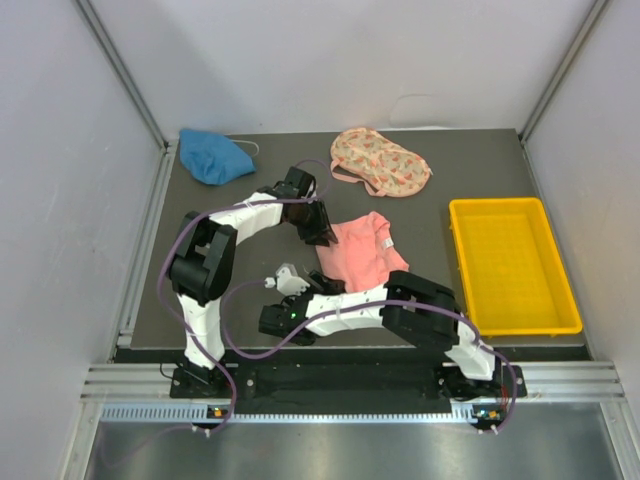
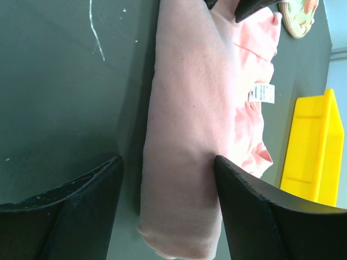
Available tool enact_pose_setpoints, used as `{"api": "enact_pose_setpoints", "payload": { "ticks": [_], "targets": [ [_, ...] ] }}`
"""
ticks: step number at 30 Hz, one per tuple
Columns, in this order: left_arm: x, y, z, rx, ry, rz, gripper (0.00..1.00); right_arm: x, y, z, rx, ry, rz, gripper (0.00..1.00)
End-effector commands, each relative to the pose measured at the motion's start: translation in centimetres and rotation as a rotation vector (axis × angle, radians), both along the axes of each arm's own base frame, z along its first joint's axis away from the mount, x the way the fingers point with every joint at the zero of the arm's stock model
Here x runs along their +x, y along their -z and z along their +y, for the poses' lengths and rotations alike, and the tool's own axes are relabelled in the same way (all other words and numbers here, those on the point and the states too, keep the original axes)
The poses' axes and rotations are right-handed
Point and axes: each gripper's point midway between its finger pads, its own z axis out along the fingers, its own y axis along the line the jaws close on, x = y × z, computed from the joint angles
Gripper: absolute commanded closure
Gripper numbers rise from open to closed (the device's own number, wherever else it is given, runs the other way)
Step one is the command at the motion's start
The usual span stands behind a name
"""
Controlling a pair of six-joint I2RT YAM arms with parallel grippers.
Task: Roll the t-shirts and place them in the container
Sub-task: Roll the T-shirt to the center of the board.
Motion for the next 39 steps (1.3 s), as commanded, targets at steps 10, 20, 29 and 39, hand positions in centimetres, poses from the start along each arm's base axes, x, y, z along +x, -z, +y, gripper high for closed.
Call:
{"api": "enact_pose_setpoints", "payload": {
  "ticks": [10, 20, 29, 39],
  "targets": [
    [0.9, 0.2, 0.7, 0.052, 0.003, -0.029, 0.60, 0.0, 2.2, -2.7, 0.129, 0.069, 0.071, 0.45],
    [1.9, -2.4, -0.1, -0.007, 0.019, -0.081, 0.41, -0.1, 1.1, -3.1, 0.621, 0.051, 0.199, 0.49],
    [3.6, -9.3, -0.2, -0.139, 0.021, -0.185, 0.35, 0.7, -0.2, -4.4, 1.122, 0.101, 0.367, 0.49],
    [-0.1, -8.4, -1.8, -0.251, 0.069, -0.132, 0.57, 0.6, -0.3, -5.8, 1.452, 0.188, 0.505, 0.50]
  ]
}}
